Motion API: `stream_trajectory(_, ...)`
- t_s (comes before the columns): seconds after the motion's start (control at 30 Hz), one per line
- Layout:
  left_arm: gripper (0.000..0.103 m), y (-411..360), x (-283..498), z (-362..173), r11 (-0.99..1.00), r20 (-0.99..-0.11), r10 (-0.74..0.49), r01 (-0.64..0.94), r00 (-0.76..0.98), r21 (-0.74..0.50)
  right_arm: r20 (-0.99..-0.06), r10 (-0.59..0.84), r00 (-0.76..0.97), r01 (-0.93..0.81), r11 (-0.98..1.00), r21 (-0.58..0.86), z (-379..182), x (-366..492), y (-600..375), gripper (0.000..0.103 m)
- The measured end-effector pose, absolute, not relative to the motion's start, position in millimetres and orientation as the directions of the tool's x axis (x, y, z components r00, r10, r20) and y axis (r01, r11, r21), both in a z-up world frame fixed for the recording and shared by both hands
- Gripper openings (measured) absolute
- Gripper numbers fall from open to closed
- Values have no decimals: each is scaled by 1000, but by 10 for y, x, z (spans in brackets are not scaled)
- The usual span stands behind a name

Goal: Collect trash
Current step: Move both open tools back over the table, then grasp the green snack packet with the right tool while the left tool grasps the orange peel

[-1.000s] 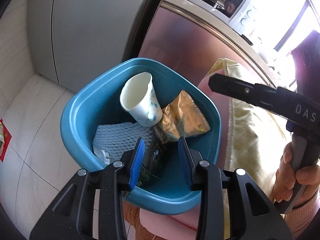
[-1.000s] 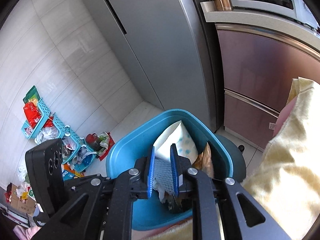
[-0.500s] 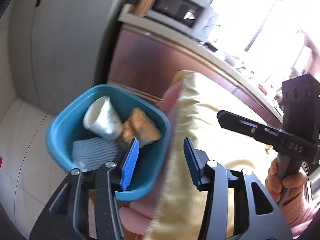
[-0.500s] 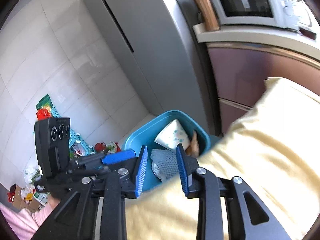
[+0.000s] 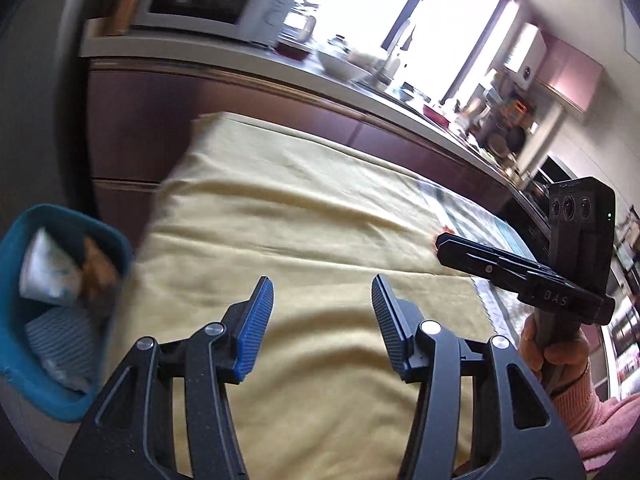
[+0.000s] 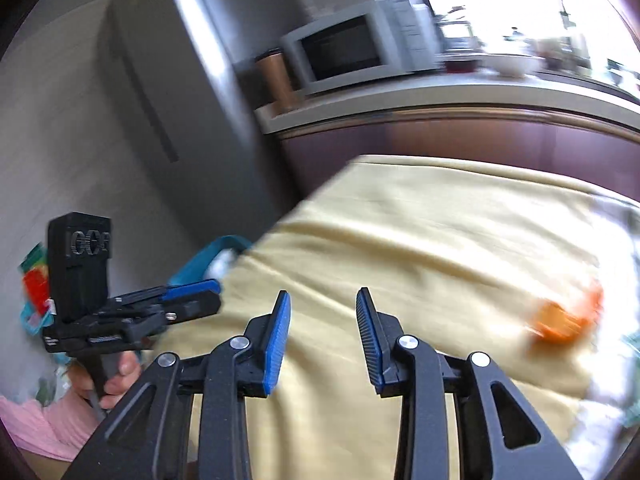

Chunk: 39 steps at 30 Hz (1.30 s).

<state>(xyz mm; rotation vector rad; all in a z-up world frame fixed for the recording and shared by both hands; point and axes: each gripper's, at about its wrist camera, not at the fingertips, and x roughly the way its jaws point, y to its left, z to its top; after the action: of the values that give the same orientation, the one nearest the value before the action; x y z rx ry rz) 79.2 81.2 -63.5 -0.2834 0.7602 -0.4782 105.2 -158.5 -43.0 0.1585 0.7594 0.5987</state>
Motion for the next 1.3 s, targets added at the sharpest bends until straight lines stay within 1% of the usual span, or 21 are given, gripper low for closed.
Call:
stream_trajectory(0.17, 50, 190, 921, -706, 827, -618, -563, 388, 549, -408, -617, 472, 629, -304, 880, 365, -572, 979, -2279, 33)
stream_trajectory(0.37, 52, -473, 1083, -697, 798, -639, -591, 468, 492, -378, -626, 350, 697, -148, 924, 352, -647, 877, -2951, 36)
stream_trajectory(0.5, 52, -856, 1228, -685, 784, -653, -599, 505, 463, -360, -619, 289, 730, -77, 935, 345, -670, 807, -3314, 43)
stream_trajectory(0.53, 53, -959, 1262, -700, 783, -663, -595, 513, 455, -351, -620, 274, 735, -61, 938, 342, -682, 791, -3394, 47)
stream_trajectory(0.7, 53, -1295, 1442, -752, 793, -700, -565, 520, 436, -316, -643, 224, 733, 7, 942, 335, -782, 847, -3713, 51)
stream_trajectory(0.77, 53, -1357, 1523, -768, 796, -709, -557, 522, 432, -308, -649, 227, 726, 23, 935, 353, -846, 873, -3822, 54)
stream_trajectory(0.97, 53, -1582, 1669, -804, 795, -735, -541, 534, 407, -289, -660, 260, 705, 44, 913, 406, -966, 963, -3974, 55)
stream_trajectory(1.2, 52, -1766, 1774, -879, 795, -758, -525, 540, 387, -275, -656, 324, 682, -4, 898, 439, -1023, 1069, -3932, 55)
stream_trajectory(1.3, 50, -1826, 1779, -892, 790, -759, -527, 549, 382, -272, -655, 339, 675, -17, 895, 446, -1029, 1085, -3920, 51)
